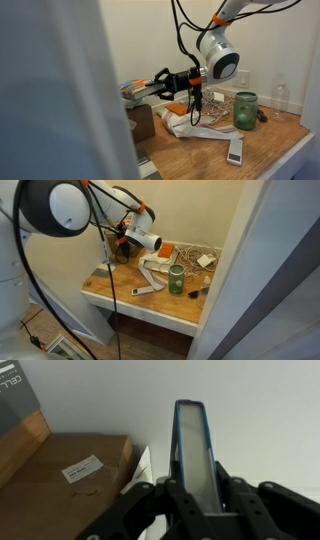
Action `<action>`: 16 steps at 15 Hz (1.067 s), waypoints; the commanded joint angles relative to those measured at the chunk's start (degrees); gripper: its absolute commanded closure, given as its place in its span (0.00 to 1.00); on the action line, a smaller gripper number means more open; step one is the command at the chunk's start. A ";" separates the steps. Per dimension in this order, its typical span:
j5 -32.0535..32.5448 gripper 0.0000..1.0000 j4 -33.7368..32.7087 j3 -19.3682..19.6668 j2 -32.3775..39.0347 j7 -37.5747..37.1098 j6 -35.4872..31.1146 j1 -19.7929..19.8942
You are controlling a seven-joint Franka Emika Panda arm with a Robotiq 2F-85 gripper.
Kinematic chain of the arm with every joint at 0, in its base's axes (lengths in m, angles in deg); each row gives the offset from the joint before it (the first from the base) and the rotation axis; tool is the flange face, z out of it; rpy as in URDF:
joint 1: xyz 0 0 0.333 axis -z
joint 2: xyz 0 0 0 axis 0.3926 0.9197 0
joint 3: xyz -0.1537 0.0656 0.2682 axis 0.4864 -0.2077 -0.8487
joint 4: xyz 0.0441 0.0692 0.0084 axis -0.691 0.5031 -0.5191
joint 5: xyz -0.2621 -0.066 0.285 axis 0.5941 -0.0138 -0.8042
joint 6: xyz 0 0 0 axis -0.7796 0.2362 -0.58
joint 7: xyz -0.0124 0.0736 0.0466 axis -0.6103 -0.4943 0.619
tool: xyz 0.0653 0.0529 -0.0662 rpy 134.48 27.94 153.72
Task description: Put the book on top of the brown box
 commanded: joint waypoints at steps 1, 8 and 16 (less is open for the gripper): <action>-3.01 0.91 -8.13 -1.07 4.56 -3.02 -2.41 -1.14; -7.22 0.91 -17.20 -3.12 11.27 -5.82 -7.56 -2.80; -6.40 0.91 -20.98 -3.79 14.93 -9.23 -9.90 -4.42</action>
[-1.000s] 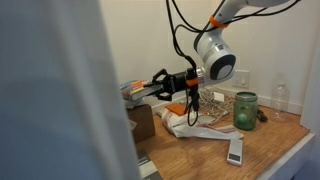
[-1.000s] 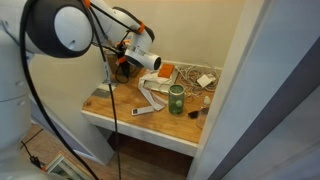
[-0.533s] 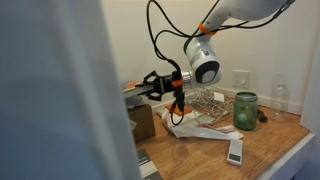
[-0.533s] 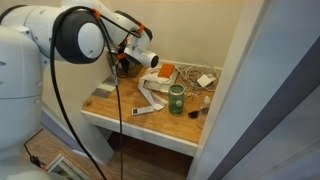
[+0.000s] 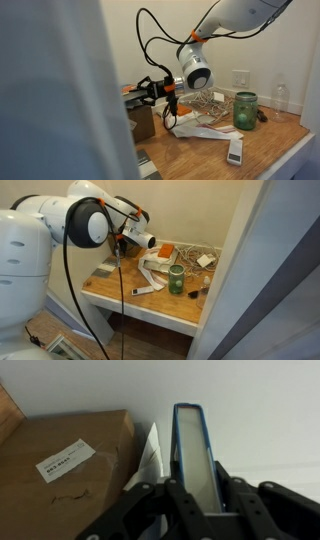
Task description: Put the book on top of the brown box
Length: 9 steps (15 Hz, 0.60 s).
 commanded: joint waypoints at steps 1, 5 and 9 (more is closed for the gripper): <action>-0.94 0.91 -4.23 -0.37 2.10 -3.26 -1.28 -1.02; -0.37 0.51 -3.76 -0.39 1.89 -4.60 -0.75 -0.97; -0.09 0.19 -3.93 -0.67 1.93 -6.96 -0.36 -1.11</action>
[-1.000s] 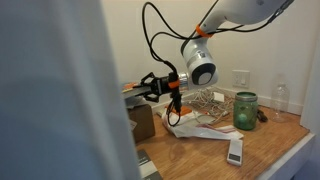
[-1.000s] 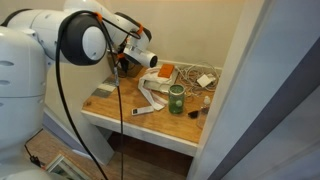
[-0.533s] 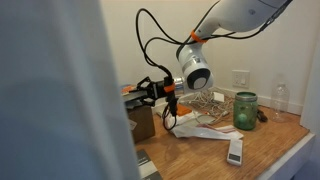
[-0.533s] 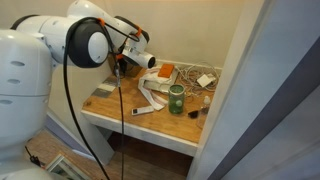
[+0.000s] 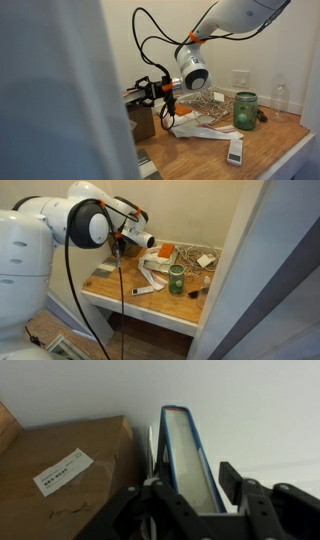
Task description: Put the book on top of the brown box
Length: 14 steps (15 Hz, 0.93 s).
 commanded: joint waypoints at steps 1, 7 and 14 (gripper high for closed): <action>0.01 0.12 -2.81 -0.34 1.12 -4.03 -0.13 -0.76; 1.78 0.00 -0.68 -0.15 -0.54 -6.85 0.81 -0.79; 15.81 0.00 2.86 2.13 -6.16 -16.15 -1.21 -1.64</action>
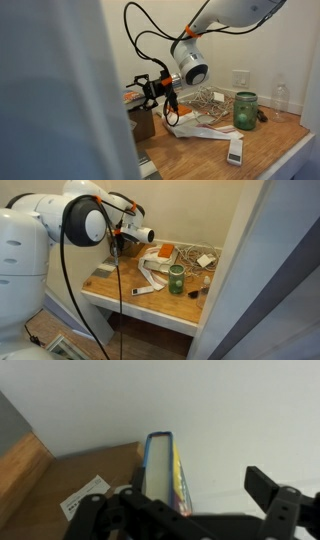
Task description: Put the book on top of the brown box
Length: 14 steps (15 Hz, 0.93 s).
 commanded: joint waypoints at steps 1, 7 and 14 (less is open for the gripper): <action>8.44 0.00 2.78 2.07 -4.92 -6.36 -1.85 -1.12; 25.95 0.00 3.64 3.70 -11.16 -13.78 -2.07 -1.25; 52.44 0.00 7.43 4.08 -23.27 -24.83 -0.28 -0.19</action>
